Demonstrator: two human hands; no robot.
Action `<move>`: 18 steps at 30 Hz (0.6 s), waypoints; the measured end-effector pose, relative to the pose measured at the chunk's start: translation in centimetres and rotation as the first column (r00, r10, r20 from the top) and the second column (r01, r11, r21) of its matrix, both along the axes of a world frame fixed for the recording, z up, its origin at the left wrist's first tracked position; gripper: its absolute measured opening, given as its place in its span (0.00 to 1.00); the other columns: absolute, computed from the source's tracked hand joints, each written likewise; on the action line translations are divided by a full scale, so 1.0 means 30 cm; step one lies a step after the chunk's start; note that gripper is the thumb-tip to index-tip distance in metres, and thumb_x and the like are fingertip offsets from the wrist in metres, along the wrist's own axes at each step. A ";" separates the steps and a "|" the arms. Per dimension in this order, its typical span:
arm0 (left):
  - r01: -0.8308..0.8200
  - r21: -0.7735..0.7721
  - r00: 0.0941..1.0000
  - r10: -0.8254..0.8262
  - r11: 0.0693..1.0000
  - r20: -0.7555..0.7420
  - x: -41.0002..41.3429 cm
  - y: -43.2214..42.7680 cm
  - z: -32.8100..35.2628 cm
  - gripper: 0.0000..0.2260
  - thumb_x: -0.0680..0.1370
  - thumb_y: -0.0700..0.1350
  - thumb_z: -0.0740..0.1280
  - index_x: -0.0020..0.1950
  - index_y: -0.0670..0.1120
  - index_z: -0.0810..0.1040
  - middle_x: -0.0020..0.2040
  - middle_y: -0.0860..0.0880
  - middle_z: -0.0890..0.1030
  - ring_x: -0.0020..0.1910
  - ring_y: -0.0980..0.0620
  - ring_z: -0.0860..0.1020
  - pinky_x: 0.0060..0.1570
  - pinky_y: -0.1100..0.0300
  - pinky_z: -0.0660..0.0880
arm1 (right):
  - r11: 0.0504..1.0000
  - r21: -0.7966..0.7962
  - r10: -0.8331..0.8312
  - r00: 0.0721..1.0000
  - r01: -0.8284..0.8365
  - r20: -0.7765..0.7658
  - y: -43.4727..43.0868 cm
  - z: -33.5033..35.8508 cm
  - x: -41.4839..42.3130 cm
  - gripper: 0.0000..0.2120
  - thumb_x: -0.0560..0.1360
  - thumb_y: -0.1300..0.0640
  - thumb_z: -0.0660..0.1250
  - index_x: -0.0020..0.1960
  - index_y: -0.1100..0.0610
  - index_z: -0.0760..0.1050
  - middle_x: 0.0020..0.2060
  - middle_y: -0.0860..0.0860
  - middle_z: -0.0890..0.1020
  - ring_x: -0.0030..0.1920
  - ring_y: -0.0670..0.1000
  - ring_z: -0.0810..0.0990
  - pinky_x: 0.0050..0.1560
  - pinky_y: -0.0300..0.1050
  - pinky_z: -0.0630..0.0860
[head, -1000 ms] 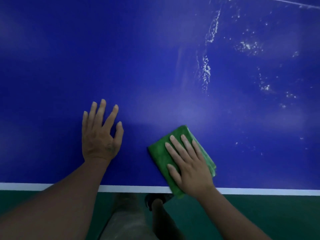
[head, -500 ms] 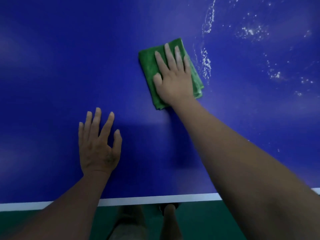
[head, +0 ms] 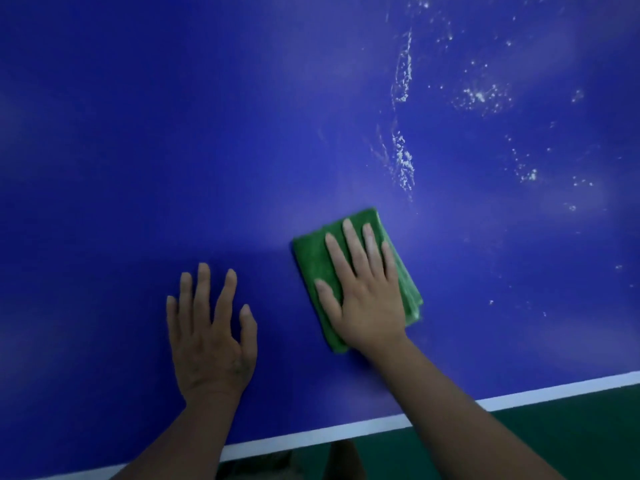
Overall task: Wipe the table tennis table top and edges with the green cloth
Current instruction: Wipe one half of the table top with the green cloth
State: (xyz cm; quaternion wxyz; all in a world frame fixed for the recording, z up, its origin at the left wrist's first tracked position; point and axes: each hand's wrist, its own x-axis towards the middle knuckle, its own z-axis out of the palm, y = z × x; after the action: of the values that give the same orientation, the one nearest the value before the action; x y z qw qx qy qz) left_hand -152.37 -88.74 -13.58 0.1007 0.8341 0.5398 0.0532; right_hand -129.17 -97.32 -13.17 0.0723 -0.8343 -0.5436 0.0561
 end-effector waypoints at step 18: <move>0.100 -0.033 0.993 -0.098 0.994 0.060 0.453 0.452 0.029 0.27 0.88 0.53 0.54 0.88 0.51 0.58 0.89 0.44 0.52 0.88 0.41 0.48 0.85 0.38 0.46 | 0.997 0.060 -0.039 0.999 0.039 -0.004 0.366 0.014 0.147 0.32 0.88 0.42 0.59 0.87 0.57 0.60 0.88 0.55 0.57 0.88 0.56 0.52 0.87 0.59 0.53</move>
State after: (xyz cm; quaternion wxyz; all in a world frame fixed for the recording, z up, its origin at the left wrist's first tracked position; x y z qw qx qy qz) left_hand -138.79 -75.19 -12.70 0.1339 0.8559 0.4954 0.0630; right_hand -124.75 -86.32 -12.74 0.0993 -0.8421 -0.5287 0.0394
